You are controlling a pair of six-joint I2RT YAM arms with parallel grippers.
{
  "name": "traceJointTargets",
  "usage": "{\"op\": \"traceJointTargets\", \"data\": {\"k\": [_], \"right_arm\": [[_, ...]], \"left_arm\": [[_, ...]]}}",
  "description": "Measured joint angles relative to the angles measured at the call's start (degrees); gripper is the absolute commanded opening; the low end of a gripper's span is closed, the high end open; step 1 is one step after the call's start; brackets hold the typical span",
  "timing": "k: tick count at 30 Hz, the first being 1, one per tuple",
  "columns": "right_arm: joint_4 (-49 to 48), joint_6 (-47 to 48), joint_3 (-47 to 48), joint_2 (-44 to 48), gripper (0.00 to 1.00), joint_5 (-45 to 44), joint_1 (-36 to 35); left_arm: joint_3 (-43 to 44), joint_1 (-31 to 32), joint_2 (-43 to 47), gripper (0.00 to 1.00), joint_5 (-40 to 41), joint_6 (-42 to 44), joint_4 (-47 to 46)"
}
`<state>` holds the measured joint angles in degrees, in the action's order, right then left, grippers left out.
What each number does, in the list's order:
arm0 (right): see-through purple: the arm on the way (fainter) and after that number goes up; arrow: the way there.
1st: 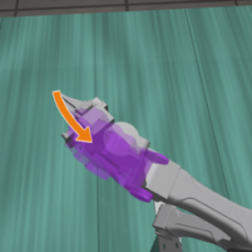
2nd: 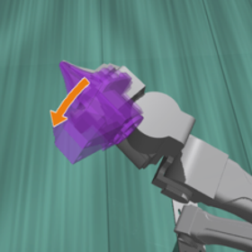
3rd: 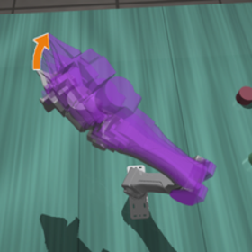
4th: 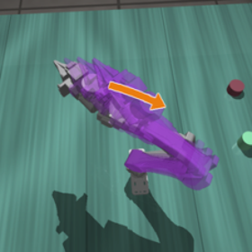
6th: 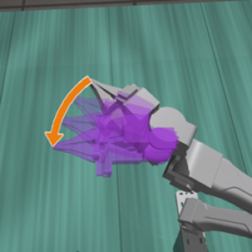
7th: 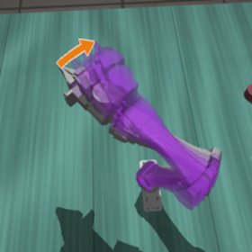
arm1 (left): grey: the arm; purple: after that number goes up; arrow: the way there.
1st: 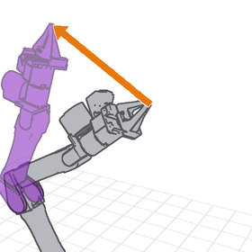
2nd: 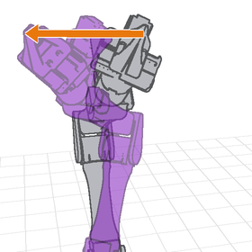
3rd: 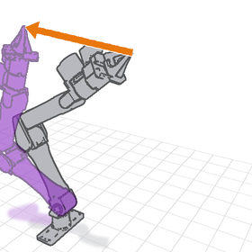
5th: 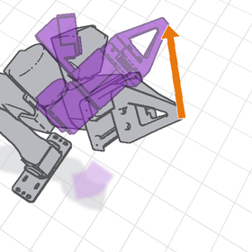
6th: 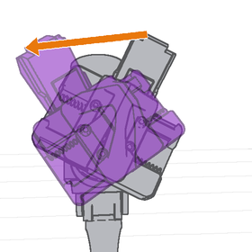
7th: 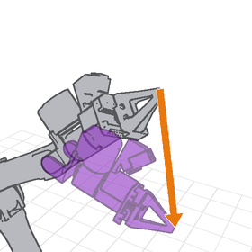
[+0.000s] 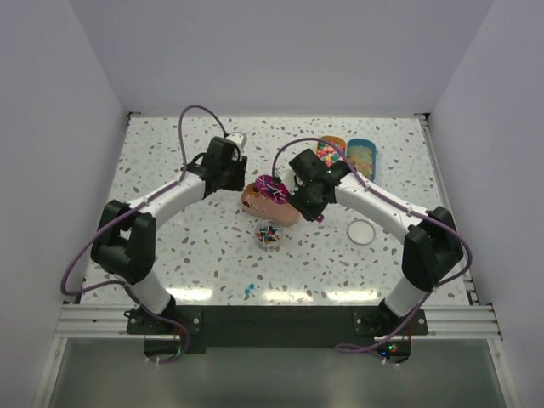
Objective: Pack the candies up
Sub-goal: Place the fake candies in the packing bottle.
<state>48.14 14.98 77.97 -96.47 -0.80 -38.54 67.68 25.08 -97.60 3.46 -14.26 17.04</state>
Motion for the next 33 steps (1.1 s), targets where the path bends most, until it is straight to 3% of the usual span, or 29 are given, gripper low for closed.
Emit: {"op": "traceJointTargets", "data": {"k": [4,7,11,14,22,33], "right_arm": [[2.80,0.48,-2.36,4.83,0.00,-1.01,-0.13],[5.66,0.52,-3.13,8.22,0.00,-2.84,-1.05],[9.51,0.50,-3.15,11.47,0.00,-7.10,-5.20],[12.68,0.46,-3.34,12.20,0.00,-9.51,-9.11],[19.74,-0.09,-3.41,11.67,0.00,-14.62,-14.86],[26.97,-1.88,-0.52,3.96,0.00,-22.80,-21.79]], "left_arm": [[-2.12,-1.92,6.88,0.59,1.01,-0.31,-0.48],[-4.57,-3.02,13.49,0.72,3.10,-0.66,-1.20],[-7.89,-3.45,22.60,0.91,6.10,-0.92,-2.93],[-10.67,-3.48,28.72,0.97,7.78,-0.42,-4.26],[-18.23,-3.48,39.56,0.98,14.84,1.90,-8.02],[-21.59,-3.50,40.74,0.98,21.27,3.37,-10.75]]}}
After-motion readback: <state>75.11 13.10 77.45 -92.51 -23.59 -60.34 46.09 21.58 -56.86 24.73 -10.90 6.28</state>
